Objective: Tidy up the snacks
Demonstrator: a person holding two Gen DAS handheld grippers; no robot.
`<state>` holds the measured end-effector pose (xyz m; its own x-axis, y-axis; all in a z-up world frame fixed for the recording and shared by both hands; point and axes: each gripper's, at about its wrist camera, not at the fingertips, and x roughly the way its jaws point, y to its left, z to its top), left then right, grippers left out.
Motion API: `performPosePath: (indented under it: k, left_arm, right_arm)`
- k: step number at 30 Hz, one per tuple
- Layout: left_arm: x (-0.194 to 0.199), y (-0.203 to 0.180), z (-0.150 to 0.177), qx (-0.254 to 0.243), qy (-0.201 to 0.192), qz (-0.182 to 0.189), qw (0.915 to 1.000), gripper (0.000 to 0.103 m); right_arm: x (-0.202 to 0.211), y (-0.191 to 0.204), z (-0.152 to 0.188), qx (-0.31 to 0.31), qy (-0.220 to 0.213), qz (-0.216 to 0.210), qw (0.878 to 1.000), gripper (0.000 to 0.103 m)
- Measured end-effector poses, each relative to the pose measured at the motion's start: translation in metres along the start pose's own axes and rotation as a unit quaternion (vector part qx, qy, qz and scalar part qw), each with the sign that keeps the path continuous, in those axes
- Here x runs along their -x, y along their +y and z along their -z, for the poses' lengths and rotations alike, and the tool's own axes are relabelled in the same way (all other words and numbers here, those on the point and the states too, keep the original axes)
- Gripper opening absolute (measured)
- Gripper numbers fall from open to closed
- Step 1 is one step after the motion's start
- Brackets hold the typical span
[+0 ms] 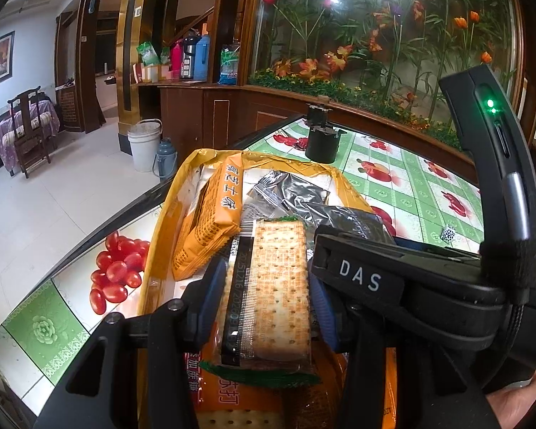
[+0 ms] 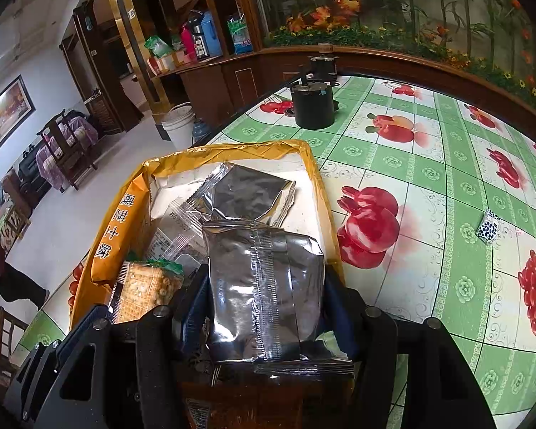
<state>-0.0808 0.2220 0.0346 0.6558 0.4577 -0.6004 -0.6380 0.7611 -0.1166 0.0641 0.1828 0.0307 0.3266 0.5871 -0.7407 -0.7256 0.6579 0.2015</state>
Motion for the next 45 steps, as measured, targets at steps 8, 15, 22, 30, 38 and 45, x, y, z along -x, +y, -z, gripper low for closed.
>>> performPosePath:
  k: [8,15,22,30,38,45]
  left_arm:
    - [-0.0002,-0.0002,0.0001,0.0,0.001,0.001,1.0,0.046]
    - [-0.0008,-0.0005,0.0004,0.002,0.002,0.003,1.0,0.046]
    - [-0.0026,-0.0002,0.0009,0.002,0.002,0.003,1.0,0.046]
    - [-0.0029,0.0001,0.0011,0.005,0.003,0.008,1.0,0.046]
    - [-0.0026,0.0032,0.0011,0.007,0.003,0.013,0.9999,0.047]
    - [-0.0016,0.0033,0.001,0.004,0.001,0.006,1.0,0.05]
  right_arm:
    - [-0.0001,0.0016,-0.0001,0.002,0.0,0.001,1.0,0.065]
    - [-0.0005,0.002,-0.0002,0.004,0.0,0.0,1.0,0.065]
    - [-0.0005,0.0028,-0.0003,0.005,0.0,-0.002,1.0,0.065]
    - [0.0001,0.0027,0.0006,0.006,-0.001,-0.009,1.0,0.065]
    - [-0.0004,0.0011,0.0006,0.008,0.0,-0.01,1.0,0.066]
    - [-0.0003,0.0022,0.0012,0.007,-0.001,-0.011,1.0,0.066]
